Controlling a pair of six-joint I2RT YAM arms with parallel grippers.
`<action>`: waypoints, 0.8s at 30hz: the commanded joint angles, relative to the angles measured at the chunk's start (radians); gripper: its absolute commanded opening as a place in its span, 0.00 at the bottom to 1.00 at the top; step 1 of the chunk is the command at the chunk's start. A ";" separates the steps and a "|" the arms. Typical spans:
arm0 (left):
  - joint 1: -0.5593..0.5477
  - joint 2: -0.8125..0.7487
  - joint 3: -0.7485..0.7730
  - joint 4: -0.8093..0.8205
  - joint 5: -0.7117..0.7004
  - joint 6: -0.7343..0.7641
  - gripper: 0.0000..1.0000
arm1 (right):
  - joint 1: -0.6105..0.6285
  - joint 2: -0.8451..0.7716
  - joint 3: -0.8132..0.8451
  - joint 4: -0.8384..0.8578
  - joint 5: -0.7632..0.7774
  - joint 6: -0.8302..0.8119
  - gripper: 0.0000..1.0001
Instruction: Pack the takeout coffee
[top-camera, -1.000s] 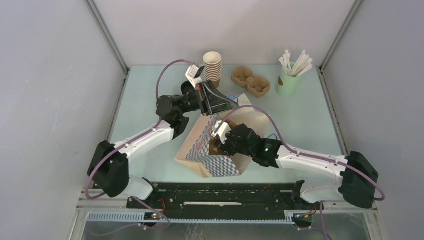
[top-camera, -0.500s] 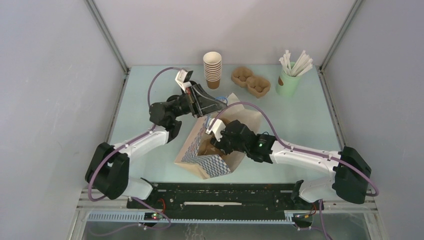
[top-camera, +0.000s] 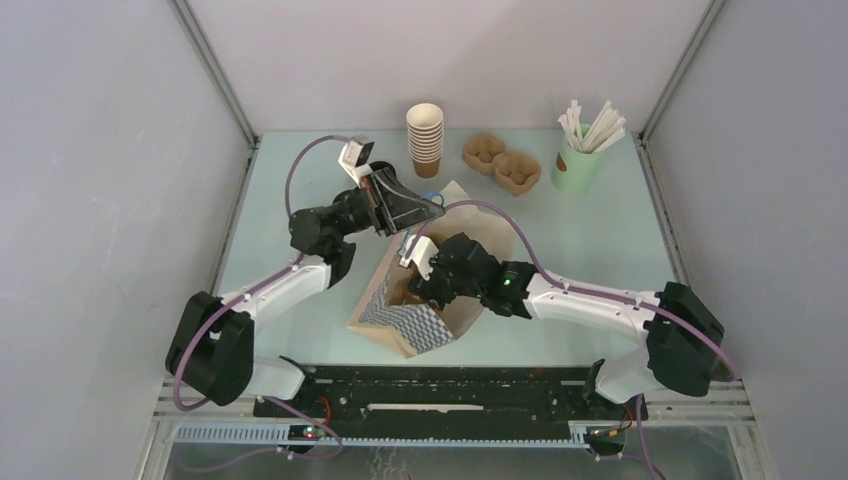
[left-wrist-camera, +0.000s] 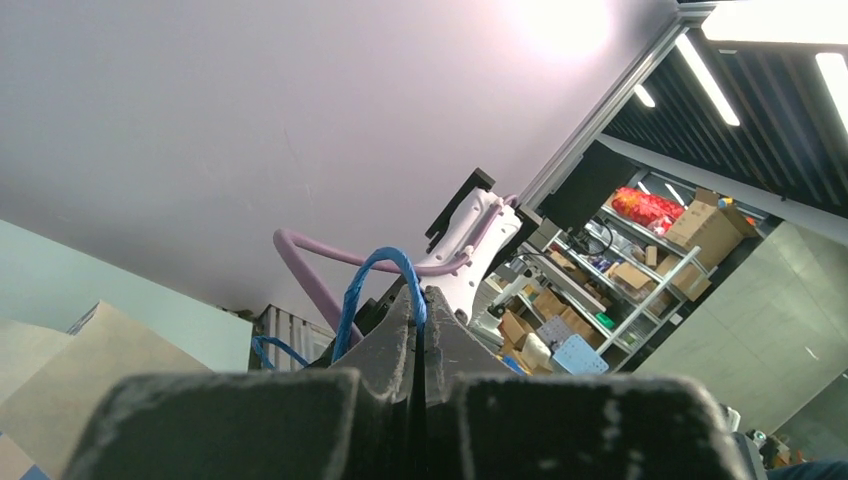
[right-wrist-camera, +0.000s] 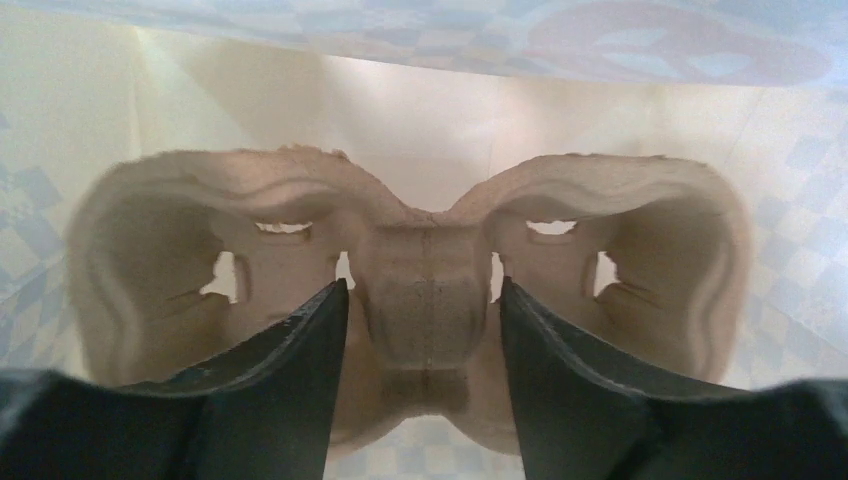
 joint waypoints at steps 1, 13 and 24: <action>0.029 -0.040 -0.030 0.050 0.003 -0.013 0.00 | -0.015 0.035 0.060 0.056 0.004 0.005 0.72; 0.129 -0.082 -0.083 0.038 0.026 -0.015 0.00 | 0.046 -0.171 0.166 -0.203 0.185 0.162 1.00; 0.141 -0.095 -0.072 -0.017 0.037 0.006 0.00 | 0.070 -0.352 0.418 -0.556 0.437 0.631 1.00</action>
